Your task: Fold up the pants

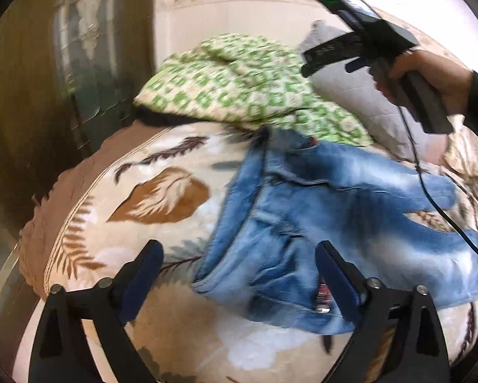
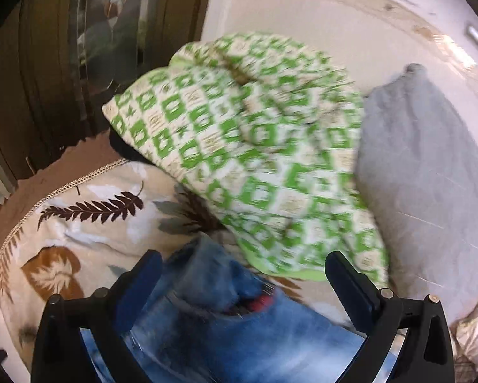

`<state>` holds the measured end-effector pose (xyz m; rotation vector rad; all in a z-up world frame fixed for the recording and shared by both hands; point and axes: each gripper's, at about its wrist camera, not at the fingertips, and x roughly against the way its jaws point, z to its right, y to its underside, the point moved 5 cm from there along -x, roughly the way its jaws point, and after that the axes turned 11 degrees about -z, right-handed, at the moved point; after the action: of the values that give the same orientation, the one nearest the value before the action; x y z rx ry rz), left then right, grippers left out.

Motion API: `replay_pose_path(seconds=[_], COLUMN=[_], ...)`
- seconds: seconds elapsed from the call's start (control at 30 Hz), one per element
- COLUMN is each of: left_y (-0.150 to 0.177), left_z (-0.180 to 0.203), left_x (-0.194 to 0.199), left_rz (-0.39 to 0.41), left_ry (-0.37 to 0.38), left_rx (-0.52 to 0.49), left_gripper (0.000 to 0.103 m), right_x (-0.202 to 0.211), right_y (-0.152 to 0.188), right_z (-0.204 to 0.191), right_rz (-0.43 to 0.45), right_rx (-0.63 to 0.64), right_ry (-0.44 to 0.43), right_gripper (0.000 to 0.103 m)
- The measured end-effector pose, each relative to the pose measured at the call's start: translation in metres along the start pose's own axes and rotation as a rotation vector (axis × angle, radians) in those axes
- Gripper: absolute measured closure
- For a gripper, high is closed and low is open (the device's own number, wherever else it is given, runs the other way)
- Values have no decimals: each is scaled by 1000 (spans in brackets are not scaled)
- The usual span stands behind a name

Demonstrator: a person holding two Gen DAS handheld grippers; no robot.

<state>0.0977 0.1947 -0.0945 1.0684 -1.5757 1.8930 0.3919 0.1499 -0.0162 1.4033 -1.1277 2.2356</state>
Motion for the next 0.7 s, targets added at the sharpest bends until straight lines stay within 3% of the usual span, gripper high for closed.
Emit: replay_pose_path(seconds=[0.07, 0.27, 0.5, 0.6, 0.7], left_y=[-5, -25, -55, -70, -86], left_z=[15, 85, 186, 216, 242], left_x=[5, 5, -15, -23, -27], left_rz=[1, -38, -107, -116, -113], left_ry=[22, 153, 281, 281, 271], left_rx=[-47, -207, -370, -396, -430], left_gripper=[3, 3, 2, 0, 0], right_x=[17, 63, 103, 113, 110], right_y=[20, 138, 292, 350, 386], right_z=[24, 132, 248, 270, 280], right_rz=[3, -37, -100, -102, -125], right_rx=[-31, -184, -481, -599, -648], right_ry=[-3, 52, 60, 68, 85], right_gripper=[0, 0, 0, 0, 0])
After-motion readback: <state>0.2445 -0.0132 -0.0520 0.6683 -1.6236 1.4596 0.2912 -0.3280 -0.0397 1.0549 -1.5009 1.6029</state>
